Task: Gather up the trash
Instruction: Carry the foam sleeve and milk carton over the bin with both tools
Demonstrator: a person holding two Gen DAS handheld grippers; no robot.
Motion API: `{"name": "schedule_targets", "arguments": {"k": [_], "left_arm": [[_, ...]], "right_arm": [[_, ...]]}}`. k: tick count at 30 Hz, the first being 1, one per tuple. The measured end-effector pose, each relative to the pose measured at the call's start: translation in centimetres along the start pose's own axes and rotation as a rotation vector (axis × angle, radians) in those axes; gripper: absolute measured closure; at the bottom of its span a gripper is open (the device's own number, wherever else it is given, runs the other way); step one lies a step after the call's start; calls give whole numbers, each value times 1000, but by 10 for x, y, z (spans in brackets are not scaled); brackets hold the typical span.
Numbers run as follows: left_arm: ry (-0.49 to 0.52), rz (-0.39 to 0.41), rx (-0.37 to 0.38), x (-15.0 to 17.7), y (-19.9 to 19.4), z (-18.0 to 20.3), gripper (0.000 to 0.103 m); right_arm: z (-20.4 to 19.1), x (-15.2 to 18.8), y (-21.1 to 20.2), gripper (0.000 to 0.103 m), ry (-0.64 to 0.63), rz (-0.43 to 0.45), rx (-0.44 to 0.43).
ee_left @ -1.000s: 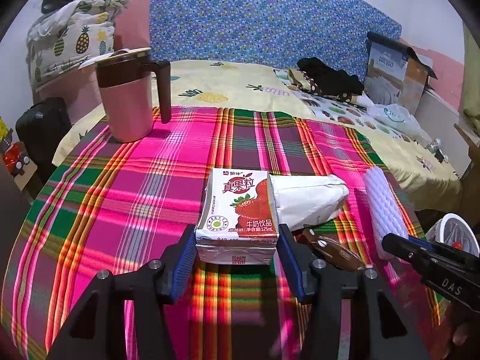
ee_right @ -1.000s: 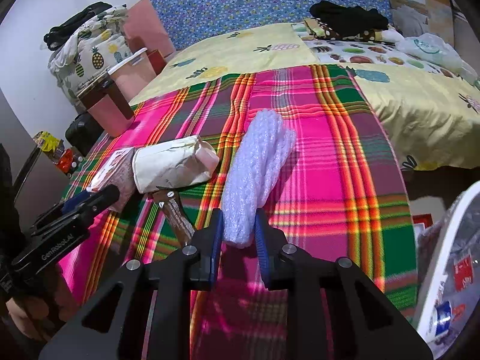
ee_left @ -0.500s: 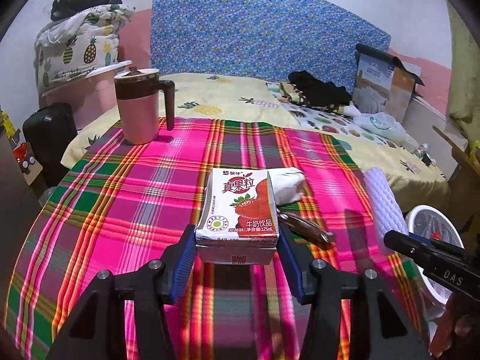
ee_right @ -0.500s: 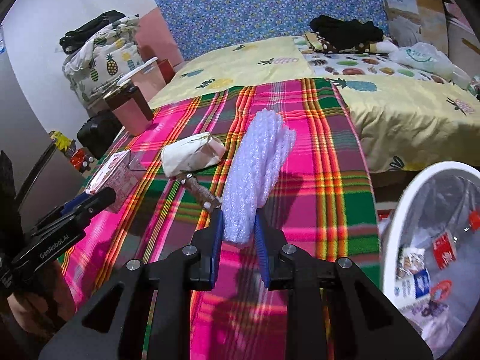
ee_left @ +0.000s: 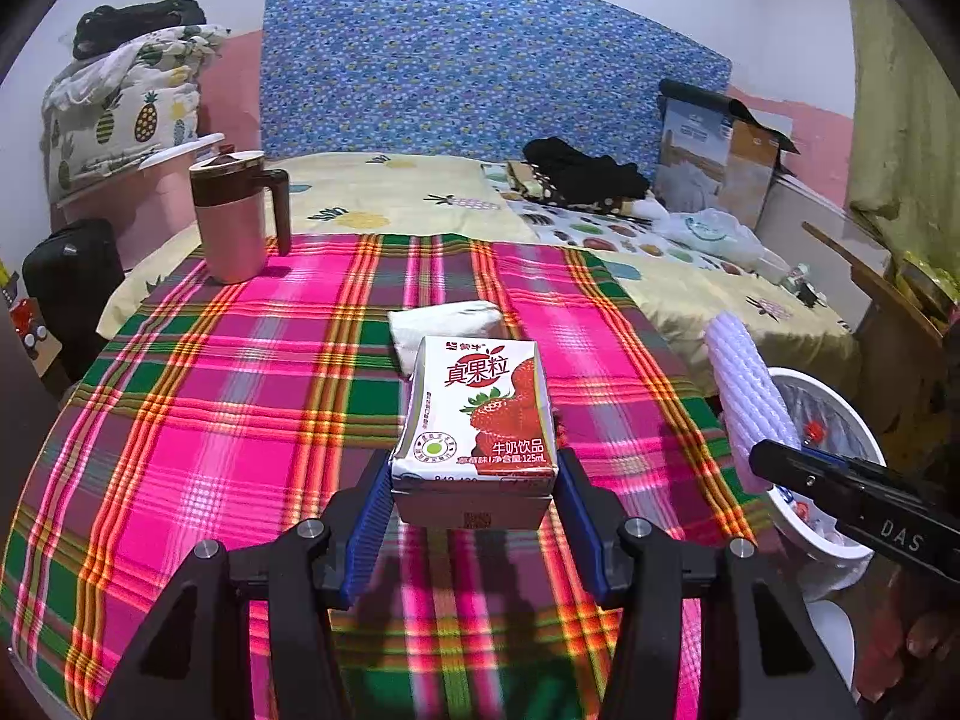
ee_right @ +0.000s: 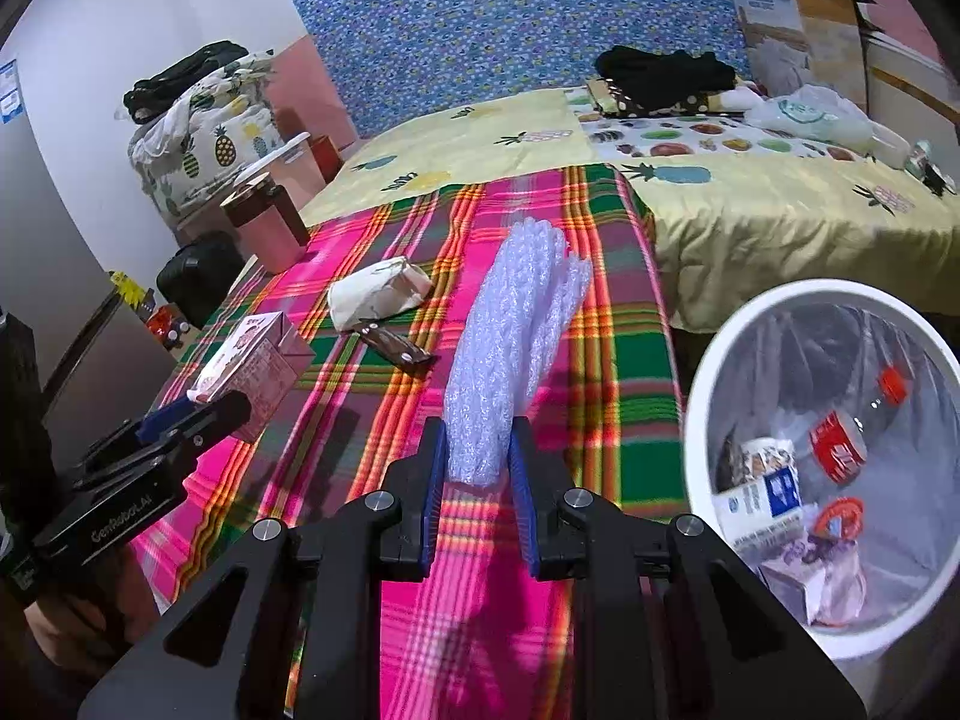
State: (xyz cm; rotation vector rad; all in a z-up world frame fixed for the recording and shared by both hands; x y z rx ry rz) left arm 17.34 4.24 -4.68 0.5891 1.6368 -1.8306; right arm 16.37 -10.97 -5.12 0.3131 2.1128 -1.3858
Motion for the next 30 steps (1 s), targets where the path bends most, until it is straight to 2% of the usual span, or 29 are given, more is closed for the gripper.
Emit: {"name": "schedule_targets", "arguments": {"k": [10,30], "left_arm": [[54,-8,50,6,-3,35,50],[207,-32,186,2,17,139,50]], "right_arm": [[16,12,-15,82,33,19,21],[83,33,-48,81,158,58,121]]}}
Point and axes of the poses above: each gripper's, at about its wrist camera, not at the fingertips, and y roughly the way its jaws point, z to its right, x to its underside, the point moved 6 cm from there along y, roughly the way its jaws point, and after that the axes turned 6 degrees about -z, right-handed, at the moved point
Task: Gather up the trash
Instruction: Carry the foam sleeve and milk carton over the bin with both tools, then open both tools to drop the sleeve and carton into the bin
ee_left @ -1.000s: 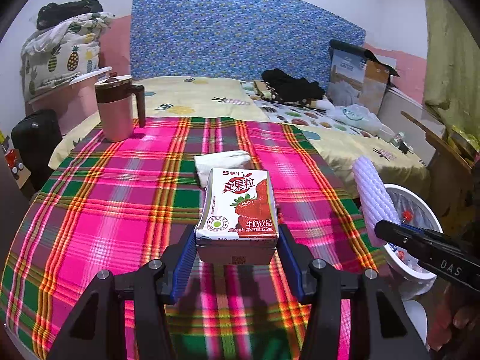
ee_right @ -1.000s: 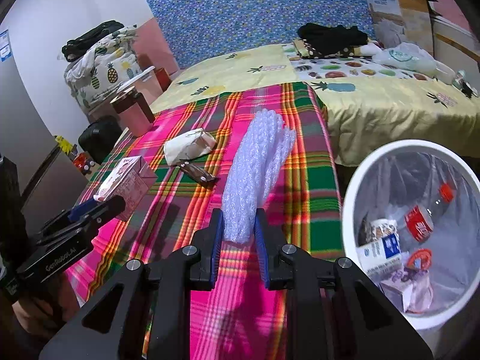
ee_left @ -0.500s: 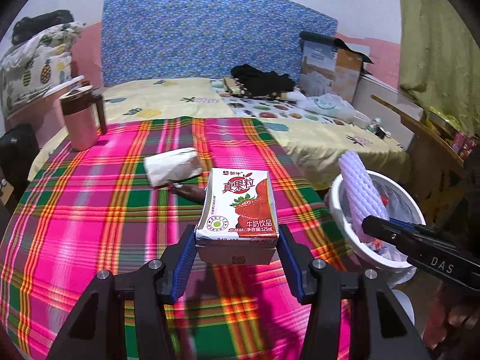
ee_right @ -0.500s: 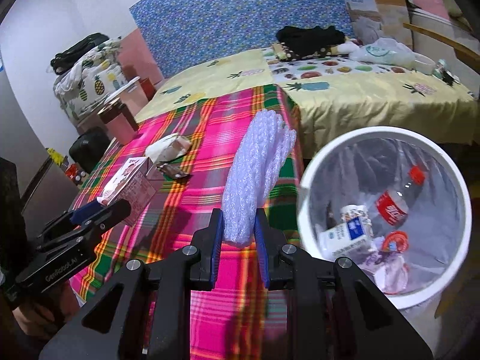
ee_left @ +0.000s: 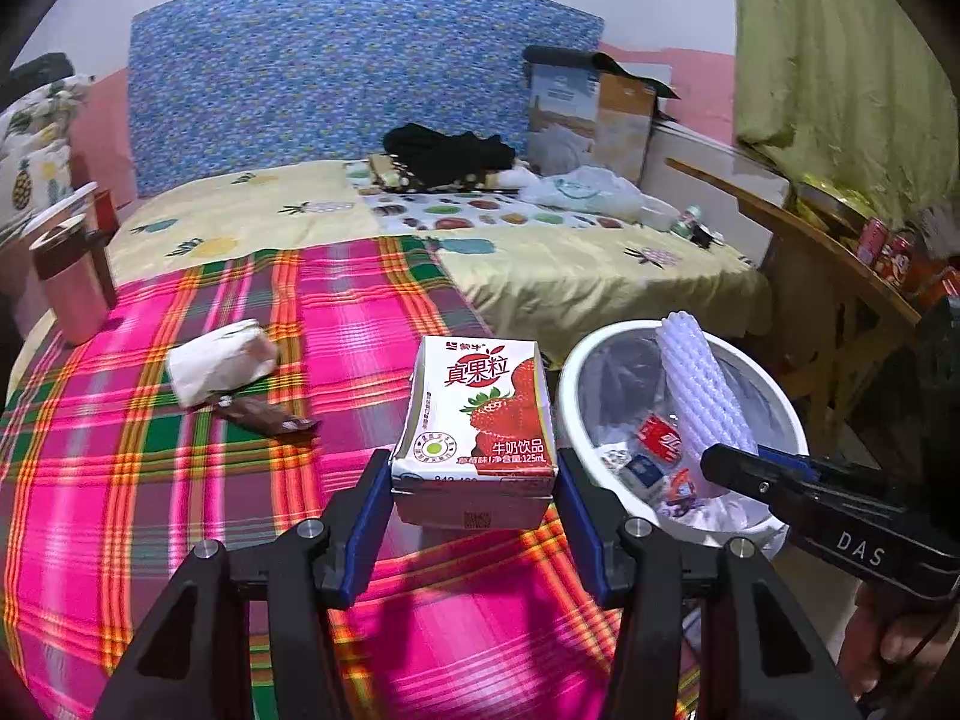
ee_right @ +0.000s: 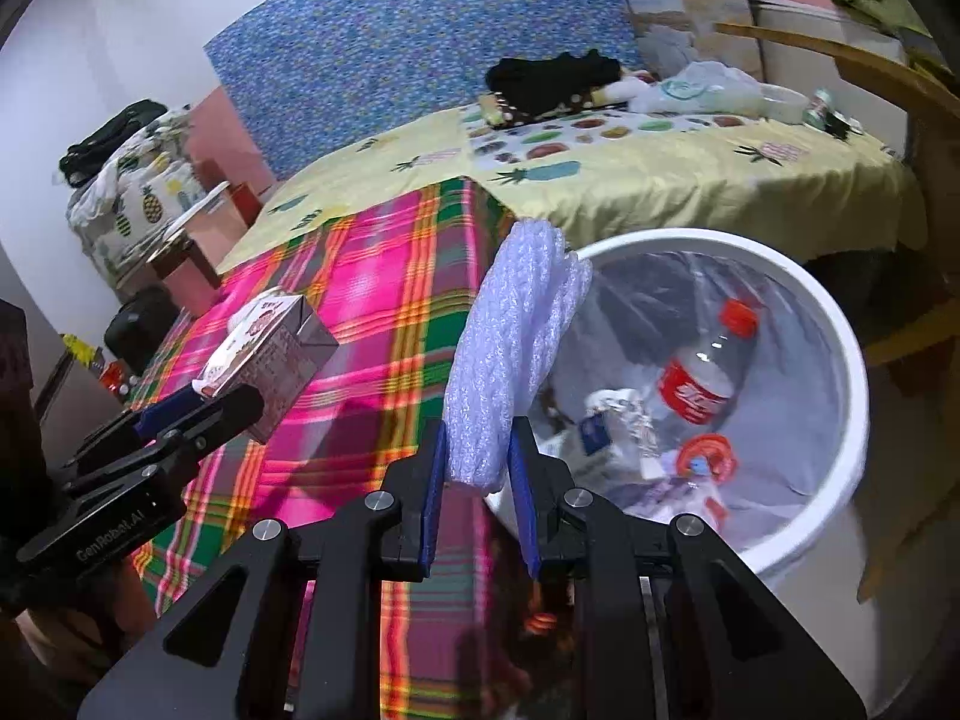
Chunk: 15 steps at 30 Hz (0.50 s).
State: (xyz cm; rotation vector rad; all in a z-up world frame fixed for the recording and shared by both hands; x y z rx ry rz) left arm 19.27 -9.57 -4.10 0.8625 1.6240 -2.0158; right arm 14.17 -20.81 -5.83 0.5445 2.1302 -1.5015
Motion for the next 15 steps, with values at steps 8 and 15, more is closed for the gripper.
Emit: {"name": "schedule_targets", "arguments": {"k": [8,15], "left_arm": [[64,-32,63,-3,25,35,50],[122,-74,127,-2,55,67,49]], "right_arm": [[37,9,-6,81,58,-18,70],[61,14,-1,77,101,-70,141]]}}
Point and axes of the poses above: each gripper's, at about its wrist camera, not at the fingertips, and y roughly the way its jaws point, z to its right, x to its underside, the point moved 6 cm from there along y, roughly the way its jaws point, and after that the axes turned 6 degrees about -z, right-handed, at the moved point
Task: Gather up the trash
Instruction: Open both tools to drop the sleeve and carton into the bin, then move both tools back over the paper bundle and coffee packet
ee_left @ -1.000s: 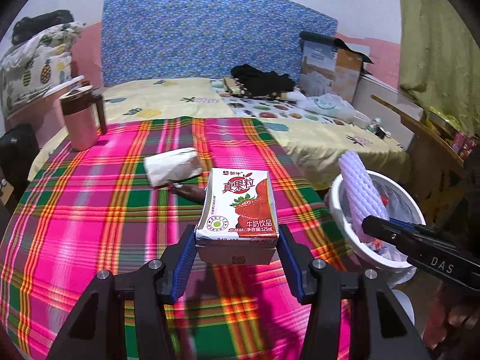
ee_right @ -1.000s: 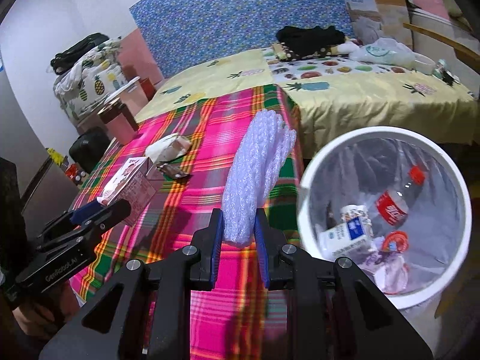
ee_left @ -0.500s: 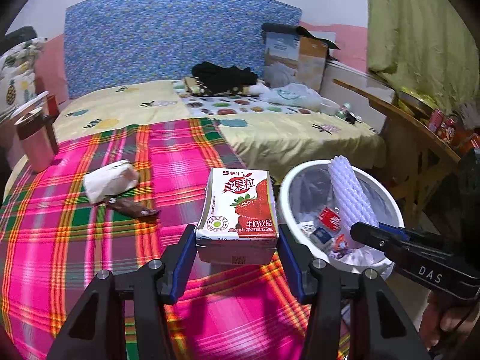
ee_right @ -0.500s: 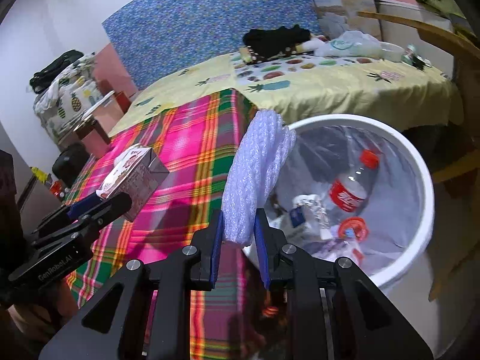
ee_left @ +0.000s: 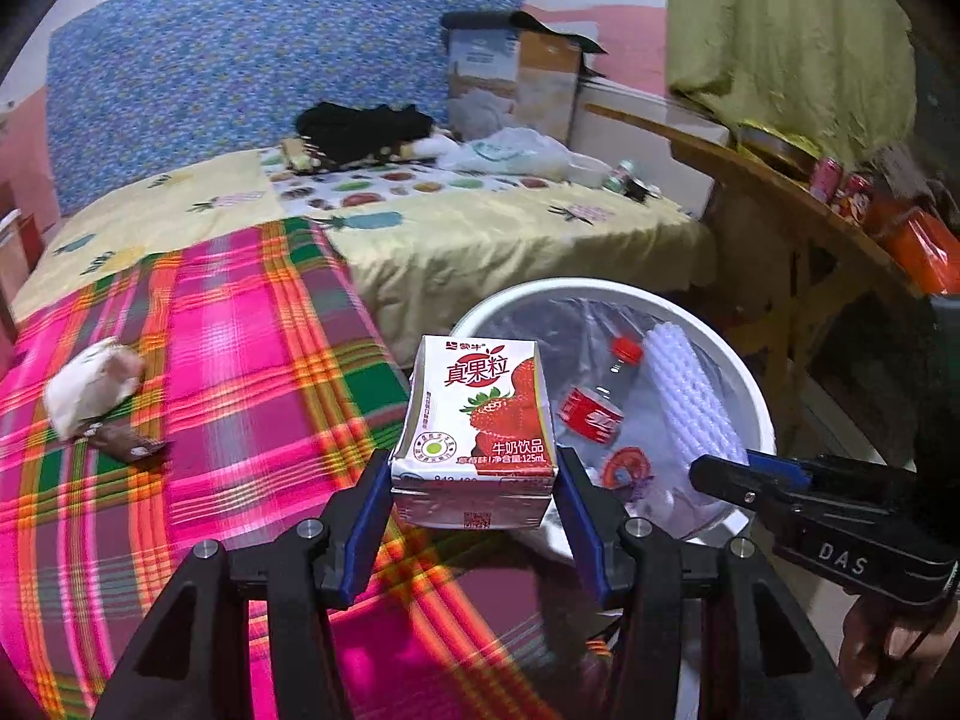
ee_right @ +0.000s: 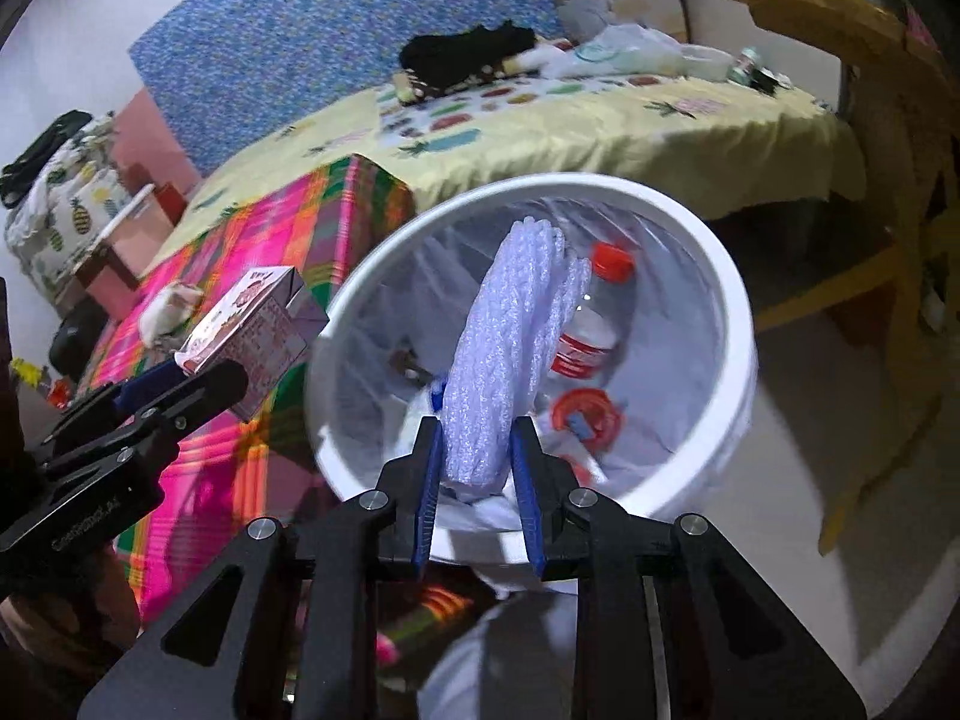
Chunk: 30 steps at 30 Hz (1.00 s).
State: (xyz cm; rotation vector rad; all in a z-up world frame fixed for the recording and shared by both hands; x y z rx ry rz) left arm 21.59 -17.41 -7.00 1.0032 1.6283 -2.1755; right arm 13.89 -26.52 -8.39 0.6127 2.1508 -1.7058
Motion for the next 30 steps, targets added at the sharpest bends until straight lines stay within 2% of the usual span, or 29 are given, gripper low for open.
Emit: {"name": "schedule_targets", "arguments": {"k": [3,5,7,9,11,14,23,30], "left_arm": [[20,-21,25,-1,13,9,49],[30,-31,46,-3,21,14,49],[31,-35,57,-3,24,16,49],[29,-29,62,-3,24,16,48],[24,-15,66,-3,20,14,40],[10,12,81,-8,12,13,35],[-36,49,41,-6,-15,-11,34],[-119,60,-33,10,-39,-53,34]], "right_arm": [[9,1,3,71,16,-12,22],[14,1,2,62,27,-8,34],[17,1,-1,48,31,0,38],[19,1,-4,48,30,9,43],[20,0,-6,48,30,16,44],[20,-1,-9,48,30,23,40],[-2,-8,-26,48,-21,92,3],[-36,-9,-20,48,-105,99,-70]]}}
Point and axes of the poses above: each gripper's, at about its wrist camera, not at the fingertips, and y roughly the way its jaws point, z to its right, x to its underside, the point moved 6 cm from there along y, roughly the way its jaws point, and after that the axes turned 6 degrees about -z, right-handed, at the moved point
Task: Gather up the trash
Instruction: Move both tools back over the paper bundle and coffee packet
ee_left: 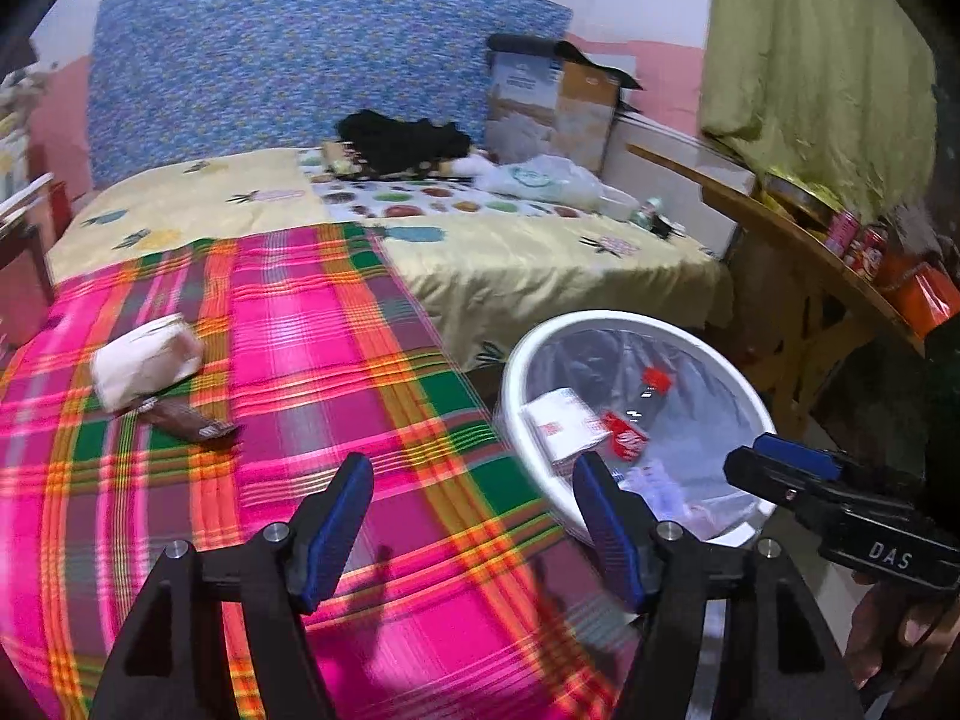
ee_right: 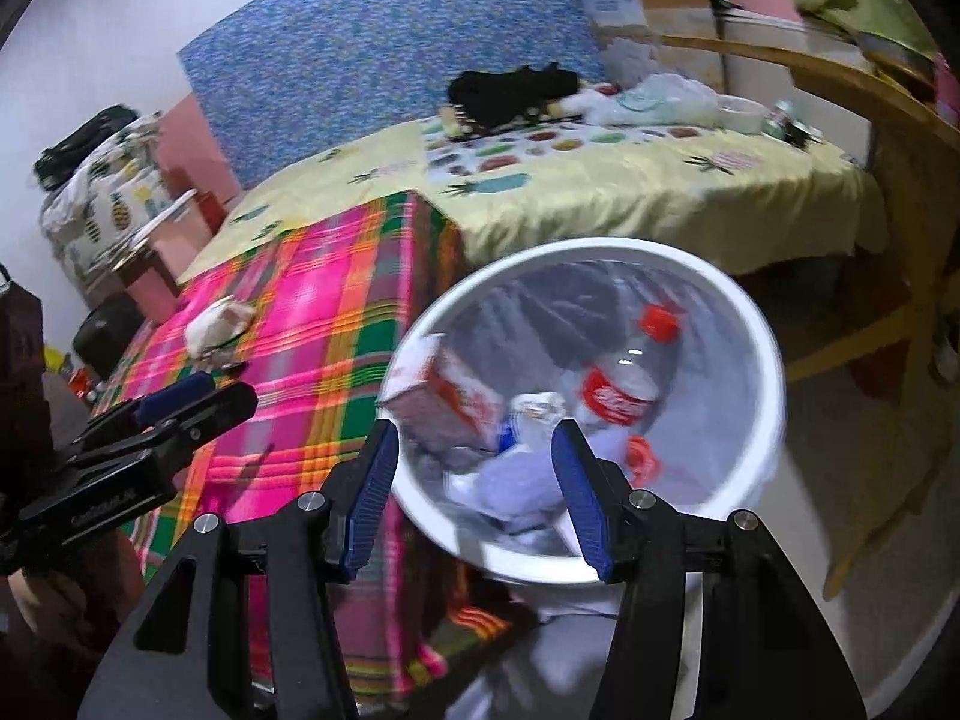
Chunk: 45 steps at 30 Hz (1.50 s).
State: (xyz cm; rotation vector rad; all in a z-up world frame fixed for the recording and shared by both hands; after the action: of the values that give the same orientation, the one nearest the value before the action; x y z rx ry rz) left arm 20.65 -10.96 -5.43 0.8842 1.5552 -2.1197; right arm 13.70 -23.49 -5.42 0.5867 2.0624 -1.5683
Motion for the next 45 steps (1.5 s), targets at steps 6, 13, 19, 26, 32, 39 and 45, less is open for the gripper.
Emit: {"name": "schedule_targets", "arguments": {"k": [6,13,19,26,32,39,45], "left_arm": [[-69,5,-77,12,-17,-44,34],[-128,13,-139,23,-32,-84,35],[-152,5,-168,29,-38,-111,39],[-160,0,-194,27,-44,-137,42],[-171,0,-210,20,-47,-159,42],[-197,0,-246,11,-50,-193,42],[-174,-4,-261,3,-50,-211,42]], "right_arm": [[-32,-1,11,48,-69,-17,-70],[-66,0,25,48,-145,-53,-131],[-93,-6,30,48,-219,-55,-167],[-121,-14,43,51,-279,-72,-196],[-140,-19,54,52,-323,-87,-207],[-160,-24,70,52,-366,-113,-213],[-174,-28,89,53,-407,-141,-205]]}}
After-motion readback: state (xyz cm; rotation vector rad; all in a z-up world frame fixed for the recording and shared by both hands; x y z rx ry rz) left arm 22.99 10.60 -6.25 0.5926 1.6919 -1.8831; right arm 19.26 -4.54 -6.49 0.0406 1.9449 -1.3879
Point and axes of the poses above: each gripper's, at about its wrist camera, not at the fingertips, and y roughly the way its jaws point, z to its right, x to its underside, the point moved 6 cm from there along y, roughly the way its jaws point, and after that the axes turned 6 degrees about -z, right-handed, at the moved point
